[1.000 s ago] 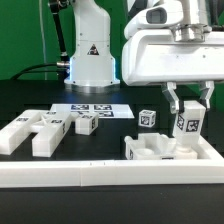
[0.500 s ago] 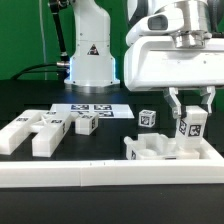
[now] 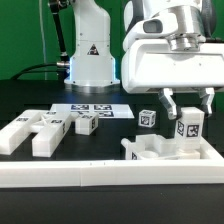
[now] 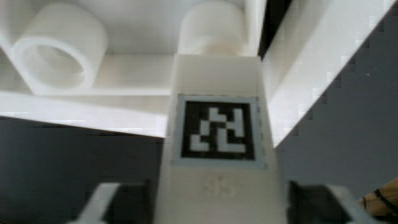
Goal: Assemble chair
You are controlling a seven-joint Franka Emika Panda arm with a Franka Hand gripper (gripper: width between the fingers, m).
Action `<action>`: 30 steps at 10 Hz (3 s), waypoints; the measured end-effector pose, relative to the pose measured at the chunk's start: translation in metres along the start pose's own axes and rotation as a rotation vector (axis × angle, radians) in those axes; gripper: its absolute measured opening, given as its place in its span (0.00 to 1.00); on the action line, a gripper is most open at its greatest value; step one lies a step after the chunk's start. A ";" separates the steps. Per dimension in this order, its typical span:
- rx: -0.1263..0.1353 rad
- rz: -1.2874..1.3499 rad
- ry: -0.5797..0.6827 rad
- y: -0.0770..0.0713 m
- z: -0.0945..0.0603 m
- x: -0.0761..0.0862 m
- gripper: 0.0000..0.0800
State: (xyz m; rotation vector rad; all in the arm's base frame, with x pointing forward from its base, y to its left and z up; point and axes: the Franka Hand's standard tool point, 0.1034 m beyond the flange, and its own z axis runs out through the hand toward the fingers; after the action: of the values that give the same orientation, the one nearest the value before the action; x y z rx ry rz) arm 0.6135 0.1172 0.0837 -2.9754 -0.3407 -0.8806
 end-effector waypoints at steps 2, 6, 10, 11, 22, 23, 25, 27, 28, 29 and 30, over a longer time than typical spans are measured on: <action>0.000 -0.002 0.000 0.000 0.000 0.000 0.68; -0.004 -0.009 -0.025 0.010 -0.006 0.007 0.81; -0.001 -0.007 -0.055 0.011 -0.004 0.011 0.81; 0.002 -0.007 -0.079 0.011 -0.003 0.009 0.81; 0.069 -0.003 -0.537 0.006 0.006 0.012 0.79; 0.068 -0.002 -0.537 0.006 0.006 0.012 0.57; 0.063 0.018 -0.538 0.006 0.006 0.012 0.36; 0.044 0.094 -0.540 0.006 0.006 0.012 0.36; 0.022 0.173 -0.542 0.005 0.006 0.012 0.36; 0.002 0.246 -0.544 0.005 0.006 0.012 0.36; -0.019 0.323 -0.544 0.005 0.006 0.011 0.36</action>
Offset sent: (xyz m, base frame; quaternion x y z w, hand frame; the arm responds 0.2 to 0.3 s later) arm 0.0013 -0.0111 0.0114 -0.0131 -0.0275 -0.0103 0.9995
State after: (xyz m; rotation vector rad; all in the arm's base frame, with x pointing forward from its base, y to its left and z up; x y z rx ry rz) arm 0.6271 0.1156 0.0847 -3.1055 0.1479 -0.0386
